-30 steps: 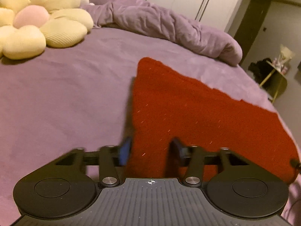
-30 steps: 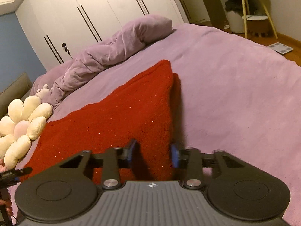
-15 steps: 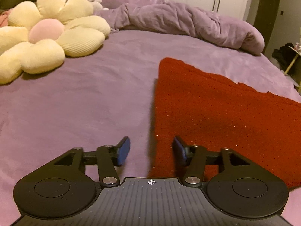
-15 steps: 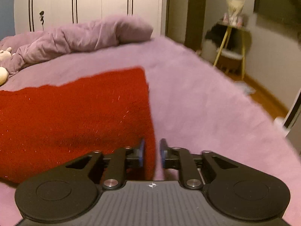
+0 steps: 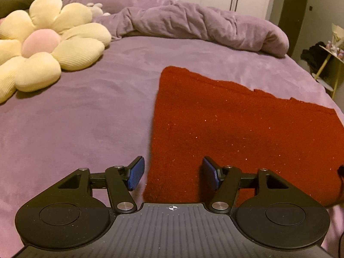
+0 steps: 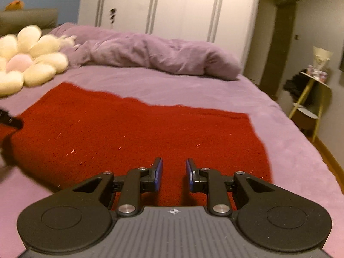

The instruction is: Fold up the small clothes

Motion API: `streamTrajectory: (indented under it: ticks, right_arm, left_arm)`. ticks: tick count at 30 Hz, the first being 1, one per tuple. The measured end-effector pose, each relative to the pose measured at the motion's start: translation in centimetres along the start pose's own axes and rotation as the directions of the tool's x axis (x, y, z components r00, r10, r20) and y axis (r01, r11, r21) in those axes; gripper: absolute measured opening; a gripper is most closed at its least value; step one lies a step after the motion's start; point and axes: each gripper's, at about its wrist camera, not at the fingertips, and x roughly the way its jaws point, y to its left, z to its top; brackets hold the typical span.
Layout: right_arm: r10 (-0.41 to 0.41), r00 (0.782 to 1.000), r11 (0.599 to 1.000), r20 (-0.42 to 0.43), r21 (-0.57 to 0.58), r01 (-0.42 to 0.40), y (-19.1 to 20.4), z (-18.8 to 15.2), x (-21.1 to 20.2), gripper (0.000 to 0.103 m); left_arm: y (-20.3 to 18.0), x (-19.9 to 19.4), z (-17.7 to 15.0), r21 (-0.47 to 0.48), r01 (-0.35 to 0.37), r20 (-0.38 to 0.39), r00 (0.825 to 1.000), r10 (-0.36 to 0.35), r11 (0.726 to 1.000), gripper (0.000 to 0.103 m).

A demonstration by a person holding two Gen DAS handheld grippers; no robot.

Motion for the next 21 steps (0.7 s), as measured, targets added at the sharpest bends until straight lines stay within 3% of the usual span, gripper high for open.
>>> streamTrajectory:
  ticks: [4, 7, 9, 13, 15, 21]
  right_arm:
    - [-0.017, 1.000, 0.999, -0.022, -0.043, 0.016, -0.3, -1.0, 1.0, 0.020]
    - [-0.135, 0.991, 0.988, -0.017, -0.080, 0.133, -0.5, -1.5, 1.1, 0.020]
    - [-0.152, 0.988, 0.988, -0.037, -0.033, 0.151, -1.6, -1.8, 0.8, 0.021]
    - [-0.117, 0.992, 0.992, -0.038, 0.051, 0.119, -2.8, -1.9, -1.0, 0.021]
    - [-0.087, 0.996, 0.991, -0.036, 0.095, 0.091, -3.1, -2.1, -1.8, 0.021]
    - [-0.051, 0.997, 0.989, -0.054, 0.134, 0.058, -3.2, -3.2, -4.0, 0.023]
  left_arm:
    - [0.2, 0.7, -0.1, 0.000, 0.006, -0.015, 1.000, -0.006, 1.000, 0.067]
    - [1.1, 1.0, -0.1, -0.026, -0.031, 0.002, 1.000, 0.031, 0.999, 0.067]
    - [2.2, 1.0, -0.2, -0.063, -0.050, -0.001, 0.999, 0.050, 0.997, 0.067]
    - [4.3, 0.2, -0.6, -0.143, 0.061, -0.016, 0.998, -0.064, 0.988, 0.066]
    - [4.9, -0.1, -1.2, -0.160, 0.130, -0.039, 0.990, -0.138, 0.979, 0.068]
    - [5.4, -0.5, -2.5, -0.200, 0.236, -0.061, 0.966, -0.253, 0.951, 0.074]
